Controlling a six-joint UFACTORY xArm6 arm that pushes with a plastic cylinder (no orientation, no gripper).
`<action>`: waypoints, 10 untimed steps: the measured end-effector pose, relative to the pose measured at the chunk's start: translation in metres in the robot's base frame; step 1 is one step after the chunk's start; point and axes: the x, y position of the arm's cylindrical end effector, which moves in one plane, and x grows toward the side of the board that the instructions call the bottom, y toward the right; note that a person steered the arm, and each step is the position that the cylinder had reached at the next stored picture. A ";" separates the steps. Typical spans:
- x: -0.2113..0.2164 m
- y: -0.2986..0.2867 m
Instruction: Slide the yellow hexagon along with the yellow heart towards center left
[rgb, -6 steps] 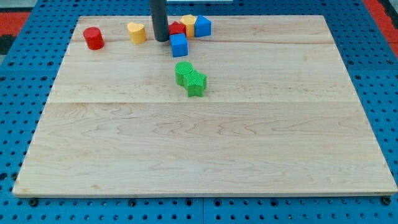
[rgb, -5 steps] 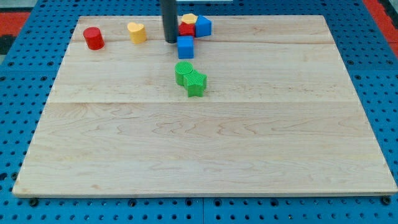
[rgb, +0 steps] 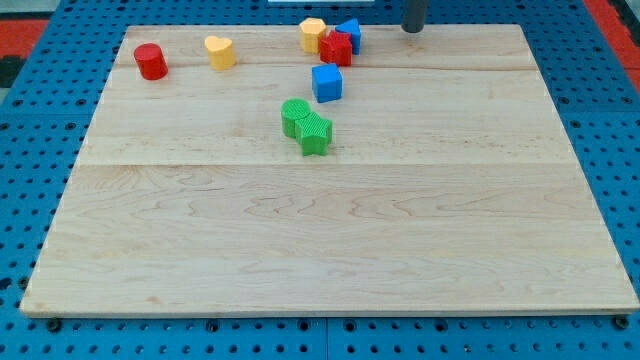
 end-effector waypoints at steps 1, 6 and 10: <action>0.002 -0.059; 0.002 -0.177; 0.091 -0.274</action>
